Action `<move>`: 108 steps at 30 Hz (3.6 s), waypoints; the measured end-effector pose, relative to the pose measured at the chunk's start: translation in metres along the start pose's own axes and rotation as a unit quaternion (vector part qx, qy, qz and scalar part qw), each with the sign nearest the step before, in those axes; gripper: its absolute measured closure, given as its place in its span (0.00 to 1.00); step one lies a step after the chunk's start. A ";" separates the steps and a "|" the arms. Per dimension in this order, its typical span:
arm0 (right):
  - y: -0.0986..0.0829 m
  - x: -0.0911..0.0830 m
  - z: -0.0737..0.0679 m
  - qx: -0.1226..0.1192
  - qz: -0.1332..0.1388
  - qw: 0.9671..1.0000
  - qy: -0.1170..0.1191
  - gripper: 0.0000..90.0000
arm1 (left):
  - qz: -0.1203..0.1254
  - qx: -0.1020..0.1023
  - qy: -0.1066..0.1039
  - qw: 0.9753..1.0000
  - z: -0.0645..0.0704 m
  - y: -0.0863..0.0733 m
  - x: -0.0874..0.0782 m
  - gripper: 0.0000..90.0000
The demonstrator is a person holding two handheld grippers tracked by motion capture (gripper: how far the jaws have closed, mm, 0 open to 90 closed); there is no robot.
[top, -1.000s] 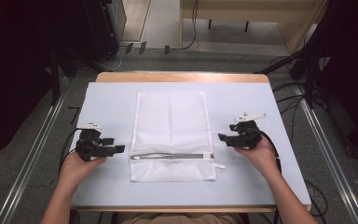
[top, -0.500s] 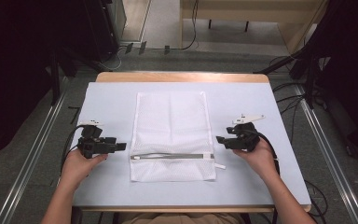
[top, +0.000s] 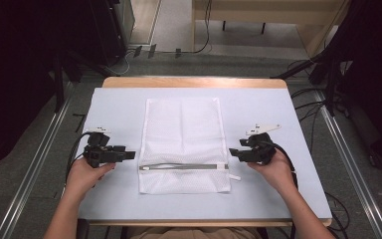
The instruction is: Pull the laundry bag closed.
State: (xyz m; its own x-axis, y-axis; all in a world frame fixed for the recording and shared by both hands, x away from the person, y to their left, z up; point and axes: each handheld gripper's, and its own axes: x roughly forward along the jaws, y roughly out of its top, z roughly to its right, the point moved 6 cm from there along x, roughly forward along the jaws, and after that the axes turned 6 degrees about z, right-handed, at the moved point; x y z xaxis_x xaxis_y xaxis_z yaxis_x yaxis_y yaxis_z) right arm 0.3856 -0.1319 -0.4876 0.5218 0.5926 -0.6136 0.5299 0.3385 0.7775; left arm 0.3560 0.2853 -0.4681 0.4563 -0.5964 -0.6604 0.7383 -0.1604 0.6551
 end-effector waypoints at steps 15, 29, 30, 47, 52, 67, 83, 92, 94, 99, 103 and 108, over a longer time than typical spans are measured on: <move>0.005 0.002 -0.026 -0.025 -0.002 0.999 0.021 0.52 | 0.000 0.013 -0.007 1.000 0.007 0.001 -0.001 0.42; 0.009 0.013 -0.046 -0.038 -0.012 0.998 0.051 0.56 | 0.009 0.021 -0.005 1.000 0.009 -0.003 -0.006 0.40; 0.010 0.014 -0.048 -0.042 -0.011 0.998 0.055 0.56 | 0.007 0.017 -0.005 1.000 0.009 -0.004 -0.007 0.40; 0.018 0.028 -0.075 -0.073 -0.015 0.994 0.082 0.59 | -0.003 0.020 -0.002 1.000 0.009 -0.011 -0.009 0.40; 0.025 0.030 -0.084 -0.085 -0.013 0.992 0.088 0.59 | 0.001 0.019 -0.003 1.000 0.009 -0.011 -0.010 0.40; 0.043 0.042 -0.111 -0.089 -0.009 0.989 0.120 0.66 | 0.001 0.028 0.001 1.000 0.009 -0.014 -0.010 0.40; 0.055 0.059 -0.135 -0.100 -0.018 0.983 0.152 0.69 | -0.004 0.026 0.005 1.000 0.004 -0.015 -0.010 0.40; 0.061 0.069 -0.147 -0.104 -0.020 0.981 0.160 0.71 | -0.001 0.021 0.008 1.000 0.000 -0.015 -0.014 0.40; 0.062 0.070 -0.148 -0.104 -0.020 0.981 0.160 0.71 | -0.003 0.021 0.009 1.000 0.000 -0.015 -0.014 0.40; 0.062 0.076 -0.155 -0.105 -0.027 0.980 0.168 0.71 | -0.005 0.021 0.015 1.000 -0.001 -0.016 -0.014 0.40; 0.063 0.083 -0.161 -0.104 -0.029 0.979 0.172 0.71 | -0.008 0.023 0.015 1.000 -0.001 -0.016 -0.014 0.40; 0.065 0.091 -0.170 -0.115 -0.031 0.977 0.175 0.71 | -0.006 0.021 0.014 1.000 -0.002 -0.016 -0.014 0.40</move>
State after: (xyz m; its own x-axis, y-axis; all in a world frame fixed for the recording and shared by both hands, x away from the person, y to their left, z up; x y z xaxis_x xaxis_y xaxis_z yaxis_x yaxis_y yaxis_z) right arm 0.3536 0.0685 -0.4698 0.2104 0.7659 -0.6076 0.3677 0.5138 0.7751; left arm 0.3387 0.2975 -0.4700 0.4623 -0.5721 -0.6775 0.7226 -0.1998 0.6618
